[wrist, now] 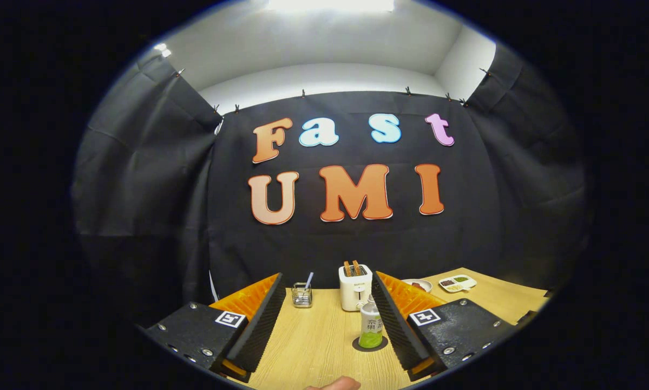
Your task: Take the bottle from table, then pour the juice into the cup, finally place the bottle on the coaster
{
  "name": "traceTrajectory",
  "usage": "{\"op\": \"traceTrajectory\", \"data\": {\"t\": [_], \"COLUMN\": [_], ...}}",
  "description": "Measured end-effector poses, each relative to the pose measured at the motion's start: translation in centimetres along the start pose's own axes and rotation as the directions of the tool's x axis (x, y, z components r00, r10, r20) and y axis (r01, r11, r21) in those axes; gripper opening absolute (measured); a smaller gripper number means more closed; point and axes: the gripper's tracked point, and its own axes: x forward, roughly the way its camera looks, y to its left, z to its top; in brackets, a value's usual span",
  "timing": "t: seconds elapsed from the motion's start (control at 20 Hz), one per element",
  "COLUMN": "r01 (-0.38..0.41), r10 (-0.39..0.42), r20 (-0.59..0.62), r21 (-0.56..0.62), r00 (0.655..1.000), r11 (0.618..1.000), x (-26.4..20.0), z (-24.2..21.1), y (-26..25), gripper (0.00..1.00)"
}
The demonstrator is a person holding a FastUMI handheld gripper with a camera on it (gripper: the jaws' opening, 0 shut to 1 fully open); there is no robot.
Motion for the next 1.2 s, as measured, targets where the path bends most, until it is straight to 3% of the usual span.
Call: {"op": "traceTrajectory", "data": {"t": [0.15, 0.3, 0.6, 0.95, 1.2], "r01": [-0.028, -0.002, -0.041, -0.075, 0.006], "r10": [0.030, 0.012, 0.051, 0.084, 0.001], "r20": [0.055, 0.136, 0.062, 0.084, 0.049], "r21": [-0.038, -0.079, -0.155, -0.106, -0.157], "r00": [0.998, 0.991, 0.997, 0.993, 0.999], "r11": [0.999, 0.997, 0.987, 0.992, 0.988], "x": [-0.6, -0.5, -0.1, -0.9, -0.9], "z": [2.1, 3.6, 1.2, 0.7, -0.6], "y": [2.3, 3.1, 6.0, 6.7, 4.5], "gripper": [0.94, 0.94, 0.94, 0.95, 0.95]}}
